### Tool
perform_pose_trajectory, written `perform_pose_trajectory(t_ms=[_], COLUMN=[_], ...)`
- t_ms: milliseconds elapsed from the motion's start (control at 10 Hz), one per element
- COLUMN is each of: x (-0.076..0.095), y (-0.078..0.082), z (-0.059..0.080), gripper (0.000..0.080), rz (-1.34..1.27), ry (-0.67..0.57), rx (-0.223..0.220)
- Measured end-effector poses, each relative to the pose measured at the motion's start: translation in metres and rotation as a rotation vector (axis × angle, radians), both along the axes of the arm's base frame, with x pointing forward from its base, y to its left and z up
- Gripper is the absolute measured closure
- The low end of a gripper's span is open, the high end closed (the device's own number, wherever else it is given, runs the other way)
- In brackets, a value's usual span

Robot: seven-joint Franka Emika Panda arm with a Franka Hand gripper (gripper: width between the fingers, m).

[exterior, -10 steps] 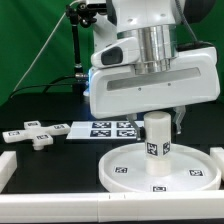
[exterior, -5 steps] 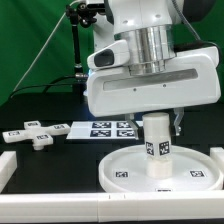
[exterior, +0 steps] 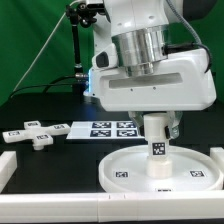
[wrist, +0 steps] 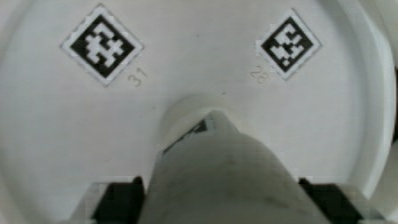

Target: Assemble round table

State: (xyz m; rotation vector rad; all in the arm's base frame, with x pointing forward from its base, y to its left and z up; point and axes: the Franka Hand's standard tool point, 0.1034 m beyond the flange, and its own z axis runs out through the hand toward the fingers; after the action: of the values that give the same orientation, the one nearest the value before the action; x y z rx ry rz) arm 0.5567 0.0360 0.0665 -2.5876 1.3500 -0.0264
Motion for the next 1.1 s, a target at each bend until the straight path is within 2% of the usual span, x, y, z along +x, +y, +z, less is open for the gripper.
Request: perform_pose_trajectory(t_ms=[400, 800, 900, 1000, 1100], x=[0.0002, 0.0000, -0.0001, 0.0003, 0.0004], y=[0.0044, 0.0050, 0.0053, 0.0029, 0.0006], z=[0.0003, -0.0003, -0.0004, -0.0004, -0.0003], gripper=[0.0385, 0.0385, 0.0219, 0.0171, 0.0171], rz=[-0.378, -0.422, -0.411, -0.287, -0.224], ry=[0.071, 0.079, 0.077, 0.048, 0.033], rx=[0.072, 0.085, 0.083, 0.066, 0.056])
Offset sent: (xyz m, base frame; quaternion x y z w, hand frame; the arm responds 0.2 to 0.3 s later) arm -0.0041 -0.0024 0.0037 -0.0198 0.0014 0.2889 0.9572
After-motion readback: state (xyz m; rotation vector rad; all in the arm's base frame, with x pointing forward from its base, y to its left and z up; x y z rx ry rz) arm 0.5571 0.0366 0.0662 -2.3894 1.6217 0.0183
